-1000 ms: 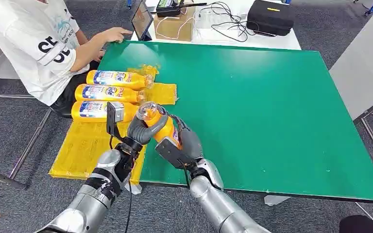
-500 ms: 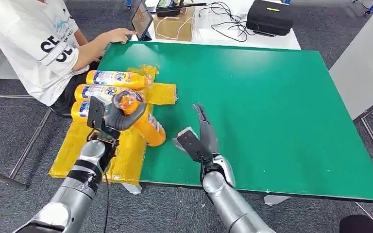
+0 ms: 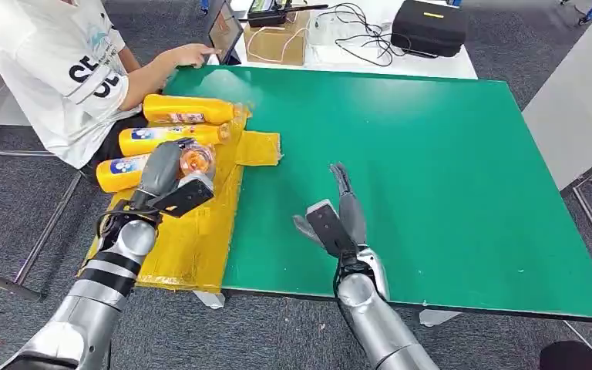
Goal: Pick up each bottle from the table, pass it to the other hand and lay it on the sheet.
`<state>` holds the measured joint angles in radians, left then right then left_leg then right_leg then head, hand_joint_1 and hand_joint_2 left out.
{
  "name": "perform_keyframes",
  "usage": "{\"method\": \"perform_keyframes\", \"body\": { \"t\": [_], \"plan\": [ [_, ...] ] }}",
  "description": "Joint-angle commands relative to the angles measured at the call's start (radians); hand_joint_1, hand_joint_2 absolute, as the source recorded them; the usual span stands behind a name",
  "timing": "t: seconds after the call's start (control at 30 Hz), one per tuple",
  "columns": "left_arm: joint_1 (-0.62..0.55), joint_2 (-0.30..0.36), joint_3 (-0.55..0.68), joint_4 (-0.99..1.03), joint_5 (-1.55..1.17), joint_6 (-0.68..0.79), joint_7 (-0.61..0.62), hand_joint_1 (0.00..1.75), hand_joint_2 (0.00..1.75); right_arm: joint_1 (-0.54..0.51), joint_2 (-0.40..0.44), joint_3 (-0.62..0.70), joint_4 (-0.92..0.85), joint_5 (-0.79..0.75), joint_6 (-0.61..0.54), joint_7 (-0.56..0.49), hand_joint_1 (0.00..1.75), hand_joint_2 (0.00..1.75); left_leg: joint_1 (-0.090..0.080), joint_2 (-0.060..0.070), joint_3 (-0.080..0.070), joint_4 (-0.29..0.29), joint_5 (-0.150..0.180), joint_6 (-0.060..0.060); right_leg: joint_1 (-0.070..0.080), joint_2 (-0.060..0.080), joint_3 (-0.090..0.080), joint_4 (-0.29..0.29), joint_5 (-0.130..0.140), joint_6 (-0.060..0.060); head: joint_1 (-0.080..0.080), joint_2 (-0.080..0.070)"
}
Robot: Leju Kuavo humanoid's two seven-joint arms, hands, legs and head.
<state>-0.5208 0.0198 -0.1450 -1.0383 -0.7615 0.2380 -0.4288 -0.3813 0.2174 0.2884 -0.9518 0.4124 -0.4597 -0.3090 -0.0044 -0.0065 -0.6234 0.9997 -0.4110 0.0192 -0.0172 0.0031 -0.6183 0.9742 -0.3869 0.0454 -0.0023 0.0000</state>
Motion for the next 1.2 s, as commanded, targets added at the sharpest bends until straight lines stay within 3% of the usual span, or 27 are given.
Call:
{"method": "perform_keyframes", "body": {
  "t": [0.03, 0.2, 0.33, 0.5, 0.83, 1.1, 1.13, 1.17, 1.2],
  "plan": [
    [-0.052, 0.033, -0.11, 0.148, 0.063, -0.11, -0.051, 1.75, 1.75, -0.02, -0.011, -0.051, 0.003, -0.003, 0.028, -0.004, 0.0, 1.75, 0.001, -0.001, 0.005, 0.0, -0.002, -0.002, 0.001, -0.002, 0.006, 0.0, -0.003, -0.002, 0.0, 0.0],
    [-0.028, 0.034, -0.107, 0.115, 0.142, -0.183, -0.073, 1.75, 1.75, -0.027, -0.012, -0.053, 0.018, -0.015, 0.032, -0.012, 0.0, 1.75, 0.001, 0.0, 0.005, 0.0, -0.002, -0.001, 0.001, -0.001, 0.006, 0.0, -0.003, -0.002, 0.0, 0.0],
    [-0.051, 0.07, -0.186, 0.151, -0.064, -0.014, 0.041, 1.75, 1.75, -0.018, -0.012, -0.053, 0.008, -0.02, 0.031, -0.014, 0.0, 1.75, 0.001, 0.0, 0.006, 0.0, -0.002, -0.002, 0.002, 0.0, 0.007, 0.0, -0.002, -0.002, 0.0, 0.0],
    [-0.101, 0.048, -0.251, 0.336, -0.207, 0.076, 0.094, 1.75, 1.75, -0.021, -0.01, -0.047, -0.001, -0.014, 0.046, -0.002, 0.0, 1.75, 0.001, -0.001, 0.004, 0.0, -0.001, -0.001, 0.001, -0.002, 0.004, 0.0, -0.001, -0.001, 0.0, 0.0],
    [-0.19, 0.008, -0.378, 0.629, -0.368, 0.002, 0.227, 1.75, 1.75, -0.038, 0.006, -0.04, 0.021, -0.005, 0.07, 0.007, 0.0, 1.75, 0.001, 0.0, 0.007, 0.0, -0.003, -0.002, 0.002, -0.001, 0.008, 0.0, -0.003, -0.002, 0.0, 0.0],
    [-0.208, -0.002, -0.381, 0.721, -0.339, -0.119, 0.182, 1.75, 1.75, -0.078, 0.017, -0.022, 0.082, -0.014, 0.083, -0.007, 0.0, 1.75, 0.001, 0.003, 0.007, 0.0, -0.003, -0.002, 0.002, 0.001, 0.007, 0.0, -0.002, -0.003, 0.0, 0.0],
    [-0.205, -0.004, -0.377, 0.723, -0.333, -0.117, 0.18, 1.43, 1.75, -0.081, 0.019, -0.022, 0.089, -0.016, 0.08, -0.009, 0.0, 1.75, 0.001, 0.003, 0.004, 0.0, -0.001, -0.001, 0.001, 0.002, 0.003, 0.0, -0.001, -0.002, 0.0, 0.0],
    [-0.207, -0.008, -0.366, 0.73, -0.317, -0.136, 0.173, 0.58, 1.75, -0.085, 0.018, -0.02, 0.098, -0.019, 0.081, -0.012, 0.0, 1.75, 0.001, 0.004, 0.007, 0.0, -0.003, -0.002, 0.001, 0.002, 0.006, 0.0, -0.002, -0.002, 0.0, 0.0],
    [-0.205, -0.007, -0.352, 0.728, -0.299, -0.14, 0.16, 0.14, 1.75, -0.09, 0.017, -0.018, 0.107, -0.026, 0.082, -0.017, 0.0, 1.75, 0.001, 0.003, 0.005, 0.0, -0.001, -0.001, 0.001, 0.001, 0.004, 0.0, -0.001, -0.001, 0.0, 0.0]
  ]
}}
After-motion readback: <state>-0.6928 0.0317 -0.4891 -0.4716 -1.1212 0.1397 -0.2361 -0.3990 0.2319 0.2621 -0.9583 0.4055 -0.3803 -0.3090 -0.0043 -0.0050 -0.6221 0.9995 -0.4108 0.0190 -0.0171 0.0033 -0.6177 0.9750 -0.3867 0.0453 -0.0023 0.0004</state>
